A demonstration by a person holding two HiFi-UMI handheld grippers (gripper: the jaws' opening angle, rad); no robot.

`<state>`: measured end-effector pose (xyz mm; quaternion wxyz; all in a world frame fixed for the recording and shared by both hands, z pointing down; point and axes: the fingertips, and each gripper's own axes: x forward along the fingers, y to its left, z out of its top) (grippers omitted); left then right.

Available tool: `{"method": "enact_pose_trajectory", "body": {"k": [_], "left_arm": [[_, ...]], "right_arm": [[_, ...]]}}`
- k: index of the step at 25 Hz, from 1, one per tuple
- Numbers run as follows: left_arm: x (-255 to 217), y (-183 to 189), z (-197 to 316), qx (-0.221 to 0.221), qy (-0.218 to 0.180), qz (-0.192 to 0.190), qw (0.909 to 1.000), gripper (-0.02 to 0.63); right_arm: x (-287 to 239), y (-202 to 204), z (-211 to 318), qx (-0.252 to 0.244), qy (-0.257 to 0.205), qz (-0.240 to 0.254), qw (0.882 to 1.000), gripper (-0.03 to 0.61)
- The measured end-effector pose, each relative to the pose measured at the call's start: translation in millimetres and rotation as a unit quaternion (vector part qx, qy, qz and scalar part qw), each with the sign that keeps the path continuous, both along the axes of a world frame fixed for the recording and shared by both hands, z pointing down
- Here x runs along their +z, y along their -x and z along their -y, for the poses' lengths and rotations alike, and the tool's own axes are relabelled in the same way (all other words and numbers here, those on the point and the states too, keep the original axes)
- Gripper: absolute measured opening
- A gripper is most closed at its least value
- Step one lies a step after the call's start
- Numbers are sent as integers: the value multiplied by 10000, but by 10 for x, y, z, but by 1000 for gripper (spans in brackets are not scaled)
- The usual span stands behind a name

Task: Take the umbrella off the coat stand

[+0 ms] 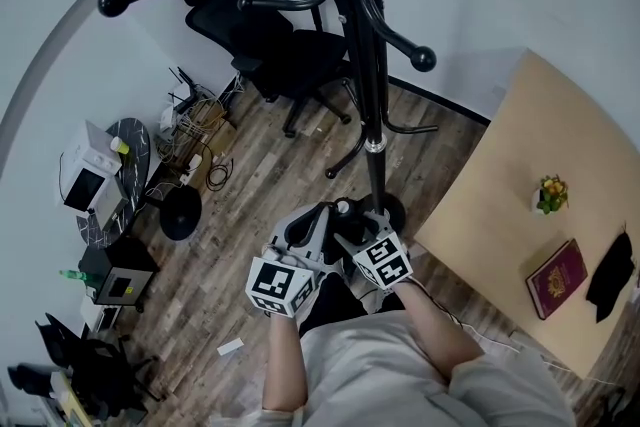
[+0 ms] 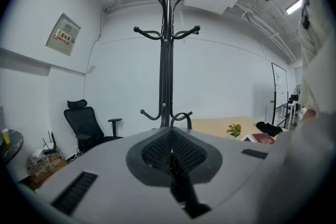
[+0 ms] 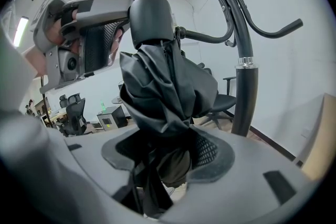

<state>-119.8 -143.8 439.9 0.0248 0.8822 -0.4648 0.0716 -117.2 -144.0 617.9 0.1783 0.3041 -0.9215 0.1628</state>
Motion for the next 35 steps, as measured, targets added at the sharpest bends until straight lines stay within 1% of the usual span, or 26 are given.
{"method": "enact_pose_trajectory", "body": {"k": [7,13,22,35], "left_arm": [[6,9,35,-1,23,4,10000,20],[-1,-68,76,85,11,-23,10000,21],[12,-105,119,134,23,-20,9999,20],[73,-149,117,173,104,-63,9998,20]], "right_arm": [[-18,26,23,-27,-16,12,10000,253],[-25,11,28,-44,-22,-1,10000,252],[-37,-59,86,53,-21,-16,10000,252],[-45,-92,95,60,-38,-9,10000,252]]}}
